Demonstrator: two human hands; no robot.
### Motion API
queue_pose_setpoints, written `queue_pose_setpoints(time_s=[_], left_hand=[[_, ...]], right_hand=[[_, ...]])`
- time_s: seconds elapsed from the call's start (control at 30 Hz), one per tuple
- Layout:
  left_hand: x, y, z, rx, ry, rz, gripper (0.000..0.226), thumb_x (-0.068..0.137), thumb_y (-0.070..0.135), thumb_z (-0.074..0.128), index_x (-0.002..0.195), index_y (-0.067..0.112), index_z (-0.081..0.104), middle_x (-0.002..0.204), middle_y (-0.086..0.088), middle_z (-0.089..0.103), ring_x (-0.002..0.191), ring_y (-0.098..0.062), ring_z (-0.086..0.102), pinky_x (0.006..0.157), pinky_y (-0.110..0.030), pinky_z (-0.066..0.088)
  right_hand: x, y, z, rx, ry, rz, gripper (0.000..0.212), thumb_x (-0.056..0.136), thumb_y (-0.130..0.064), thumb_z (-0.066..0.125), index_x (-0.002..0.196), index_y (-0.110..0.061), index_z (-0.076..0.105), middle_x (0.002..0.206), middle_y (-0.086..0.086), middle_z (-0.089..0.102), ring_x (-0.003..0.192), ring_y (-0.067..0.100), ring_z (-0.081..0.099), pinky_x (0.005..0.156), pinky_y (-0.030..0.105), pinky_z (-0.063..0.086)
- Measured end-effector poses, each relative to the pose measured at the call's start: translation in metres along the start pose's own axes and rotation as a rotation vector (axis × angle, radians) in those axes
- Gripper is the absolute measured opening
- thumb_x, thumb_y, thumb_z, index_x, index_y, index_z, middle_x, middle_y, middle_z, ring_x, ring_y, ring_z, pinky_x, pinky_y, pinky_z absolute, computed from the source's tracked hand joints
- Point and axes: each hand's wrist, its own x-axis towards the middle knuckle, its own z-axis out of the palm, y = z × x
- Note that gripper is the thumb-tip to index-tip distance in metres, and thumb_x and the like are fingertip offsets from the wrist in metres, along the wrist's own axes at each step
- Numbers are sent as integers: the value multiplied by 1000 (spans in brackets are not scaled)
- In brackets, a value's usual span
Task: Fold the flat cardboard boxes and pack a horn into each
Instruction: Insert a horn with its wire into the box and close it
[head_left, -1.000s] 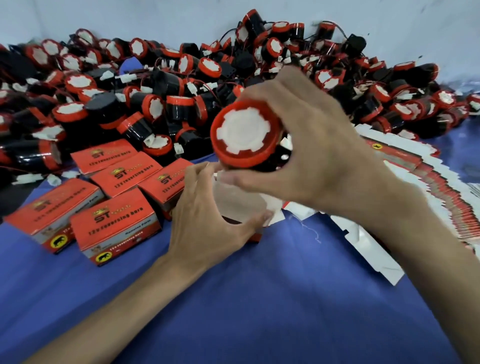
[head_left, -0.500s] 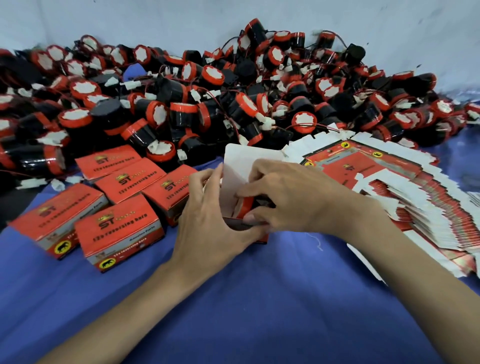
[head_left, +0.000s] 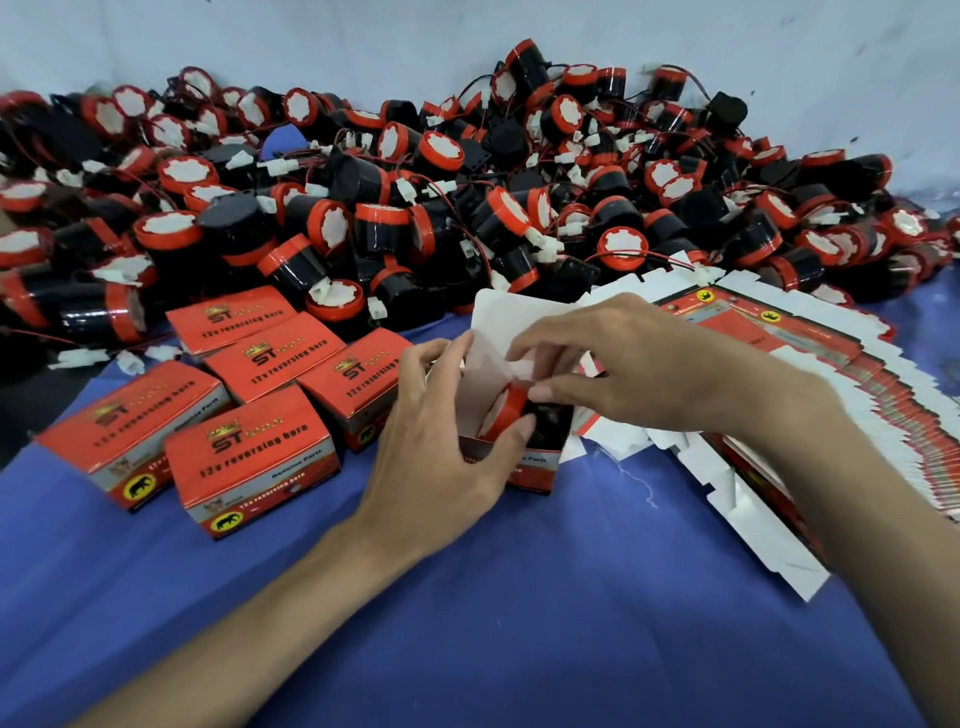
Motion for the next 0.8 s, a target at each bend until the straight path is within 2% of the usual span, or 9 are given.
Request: queue_pose_setpoints(time_s=[0.13,0.23,0.3,0.37,0.43,0.5,0.6,0.7,0.8], left_hand=[[-1,-1,3,27,11,20,89,68,57,68,143,24,34,124,13,29,116,-1,37,92,-13,38],[-2,0,4,16,24,28,93,64,60,71,141,26,33,125,11,30,115,1,35,91,-10,35],[-2,1,4,-3,28,29,96,62,62,69,142,26,32,126,11,30,114,1,35,90,-9,35],[-2,0,5,0,30,41,99,63,58,72,145,23,29,127,9,30,116,-1,36,91,-11,37],[-2,0,6,-5,28,35,103,64,52,76,148,20,26,127,8,30,118,-3,37,91,-13,39],[-1,0,6,-28,23,28,105,64,50,77,149,19,23,125,8,30,115,0,36,90,-5,37],[1,0,6,-51,29,23,107,63,54,73,150,20,21,121,10,30,109,15,33,87,5,29],[0,0,7,-93,33,-2,112,62,62,76,150,23,20,118,16,29,112,22,29,86,6,27],[0,-1,5,-127,46,-4,102,65,56,79,146,33,20,114,19,31,110,23,32,83,6,30]], right_hand=[[-12,-7,-11,-268,-60,126,22,83,-51,62,99,-38,66,86,-18,58,89,11,58,73,34,50],[-15,-29,-3,-523,15,141,19,88,-37,57,106,-36,64,77,-8,43,81,20,50,53,27,30],[-15,-44,2,-586,46,171,25,91,-27,54,115,-31,60,82,-2,46,88,23,51,55,28,26],[-15,-52,4,-624,51,229,7,90,-23,55,97,-24,56,73,-1,35,79,23,48,53,29,23],[-14,-58,6,-663,36,231,30,89,-19,54,69,-17,33,66,-1,23,58,18,25,47,27,14],[-14,-59,6,-698,5,152,41,88,-15,53,63,-17,21,65,-1,22,54,17,18,46,27,11],[-13,-45,7,-732,7,43,31,88,-13,48,68,-17,25,65,-2,20,64,21,30,48,28,15],[-11,-25,7,-612,-5,34,7,89,-16,48,88,-23,48,71,-3,32,71,23,34,59,30,26],[-11,-14,10,-504,39,21,11,87,-17,51,94,-24,55,92,-2,60,74,26,46,62,30,32]])
